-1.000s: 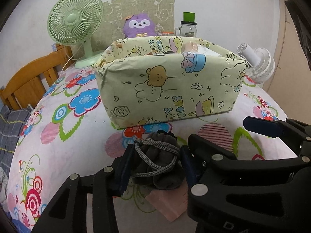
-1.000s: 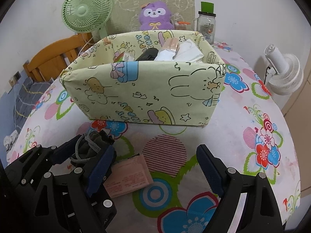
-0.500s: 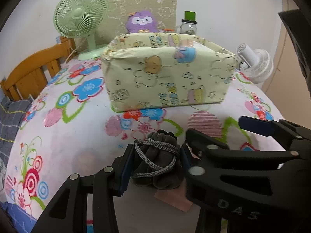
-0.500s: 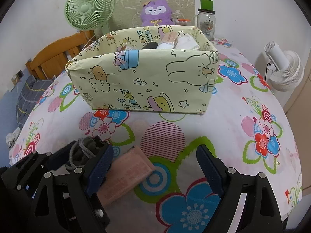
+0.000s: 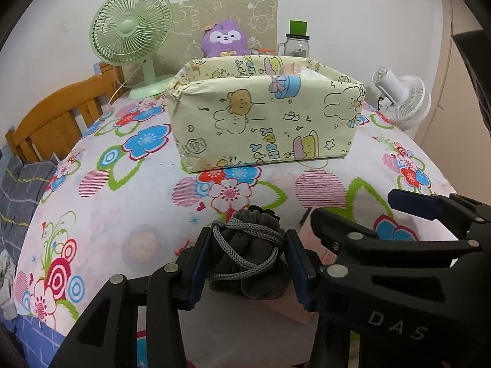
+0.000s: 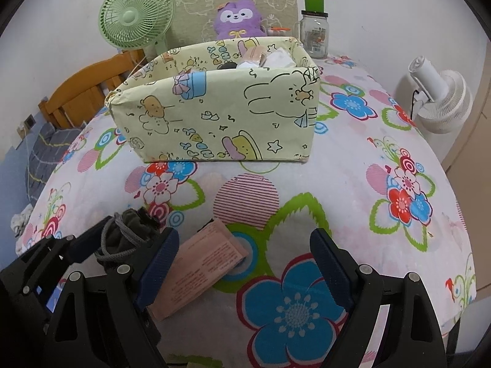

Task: Organize soft objects
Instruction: 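Move both tools down toward the grey pouch and pink packet on the table, then grasp the grey drawstring pouch with the left tool while the right tool grasps the pink packet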

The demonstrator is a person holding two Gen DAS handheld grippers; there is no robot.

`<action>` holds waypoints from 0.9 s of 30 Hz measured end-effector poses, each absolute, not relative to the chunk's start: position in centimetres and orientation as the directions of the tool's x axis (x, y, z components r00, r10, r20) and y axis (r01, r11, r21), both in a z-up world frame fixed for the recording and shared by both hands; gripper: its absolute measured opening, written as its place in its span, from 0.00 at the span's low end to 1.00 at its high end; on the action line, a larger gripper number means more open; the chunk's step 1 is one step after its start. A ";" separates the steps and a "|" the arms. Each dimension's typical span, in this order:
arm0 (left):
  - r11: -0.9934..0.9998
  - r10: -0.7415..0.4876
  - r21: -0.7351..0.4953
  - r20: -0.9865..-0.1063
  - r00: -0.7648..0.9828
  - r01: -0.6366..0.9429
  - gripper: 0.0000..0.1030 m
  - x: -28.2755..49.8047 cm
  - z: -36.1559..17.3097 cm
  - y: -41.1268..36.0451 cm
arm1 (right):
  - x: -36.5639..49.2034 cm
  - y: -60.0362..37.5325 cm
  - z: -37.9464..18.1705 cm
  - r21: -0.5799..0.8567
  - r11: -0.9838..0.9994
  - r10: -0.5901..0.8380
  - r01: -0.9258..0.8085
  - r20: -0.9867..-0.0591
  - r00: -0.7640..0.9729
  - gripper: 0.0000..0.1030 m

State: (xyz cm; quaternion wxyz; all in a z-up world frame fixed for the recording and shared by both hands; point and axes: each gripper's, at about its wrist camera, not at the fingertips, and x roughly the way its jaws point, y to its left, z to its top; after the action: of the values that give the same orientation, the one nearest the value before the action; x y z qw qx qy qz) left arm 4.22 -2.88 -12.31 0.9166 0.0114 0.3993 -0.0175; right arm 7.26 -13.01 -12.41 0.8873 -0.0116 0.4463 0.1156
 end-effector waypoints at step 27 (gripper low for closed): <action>0.999 -0.020 0.015 -0.733 0.680 0.045 0.46 4.3 -13.2 -0.8 | 7.9 -9.2 -14.0 0.153 0.965 0.241 -0.214 -0.837 0.492 0.38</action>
State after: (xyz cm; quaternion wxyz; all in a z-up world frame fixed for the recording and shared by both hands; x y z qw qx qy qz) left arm 4.26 -0.79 -13.19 0.9164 0.0158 0.3995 -0.0176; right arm 7.88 -9.21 -14.04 0.8635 0.0142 0.4867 0.1316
